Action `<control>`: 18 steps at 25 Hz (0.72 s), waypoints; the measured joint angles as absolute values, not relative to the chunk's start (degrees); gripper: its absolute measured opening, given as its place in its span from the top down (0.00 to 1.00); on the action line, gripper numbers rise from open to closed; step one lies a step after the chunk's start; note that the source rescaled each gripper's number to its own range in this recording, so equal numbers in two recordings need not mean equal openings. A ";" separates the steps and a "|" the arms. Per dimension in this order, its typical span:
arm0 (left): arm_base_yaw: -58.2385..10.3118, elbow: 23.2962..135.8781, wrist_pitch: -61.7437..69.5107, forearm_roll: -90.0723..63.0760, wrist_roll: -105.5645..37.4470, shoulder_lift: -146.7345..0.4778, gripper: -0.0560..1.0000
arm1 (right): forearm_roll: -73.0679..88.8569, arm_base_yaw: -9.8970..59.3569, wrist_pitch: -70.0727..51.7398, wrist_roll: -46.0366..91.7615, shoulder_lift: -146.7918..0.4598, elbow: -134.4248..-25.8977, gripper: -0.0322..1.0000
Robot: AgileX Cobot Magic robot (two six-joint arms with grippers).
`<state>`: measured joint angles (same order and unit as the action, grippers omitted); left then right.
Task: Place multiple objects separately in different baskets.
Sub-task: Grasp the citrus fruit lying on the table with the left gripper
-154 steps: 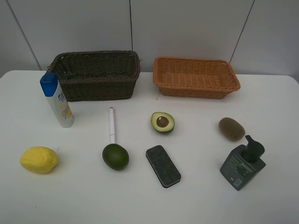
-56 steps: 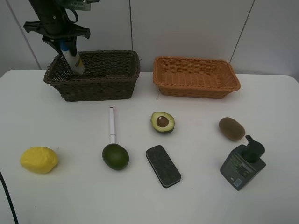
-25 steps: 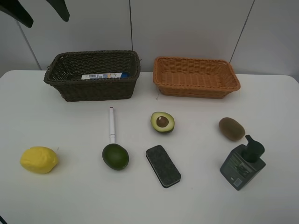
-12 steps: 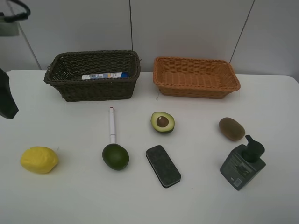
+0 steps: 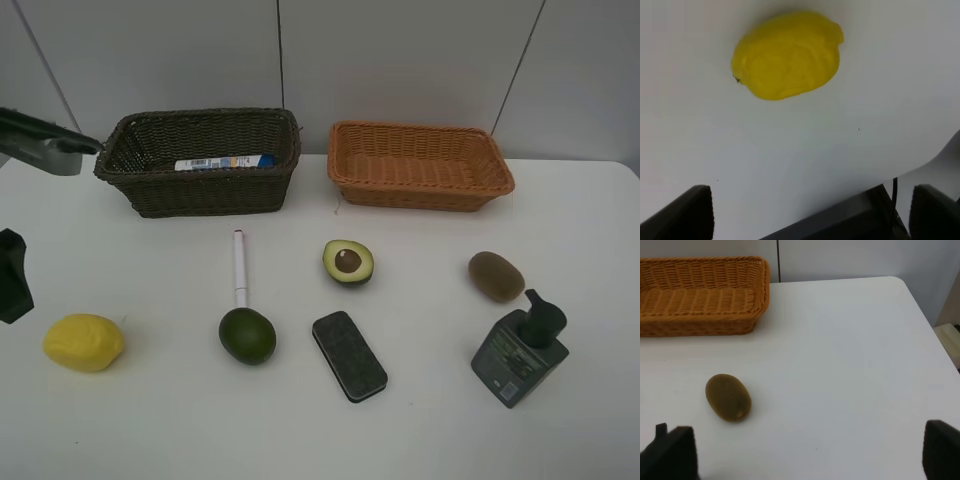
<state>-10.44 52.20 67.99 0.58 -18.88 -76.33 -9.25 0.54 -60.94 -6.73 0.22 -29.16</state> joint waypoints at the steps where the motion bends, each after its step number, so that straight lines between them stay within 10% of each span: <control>1: -10.44 52.20 67.94 0.00 -19.10 -77.05 0.00 | -9.25 0.54 -60.94 -6.73 0.22 -29.16 0.02; 18: -10.44 52.20 54.89 -1.01 -50.96 -94.40 0.00 | -9.25 0.54 -60.94 -6.73 0.22 -29.16 0.02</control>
<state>-10.44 52.20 54.89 -1.01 -50.96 -94.40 -9.25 0.54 -60.94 -6.73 0.22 -29.16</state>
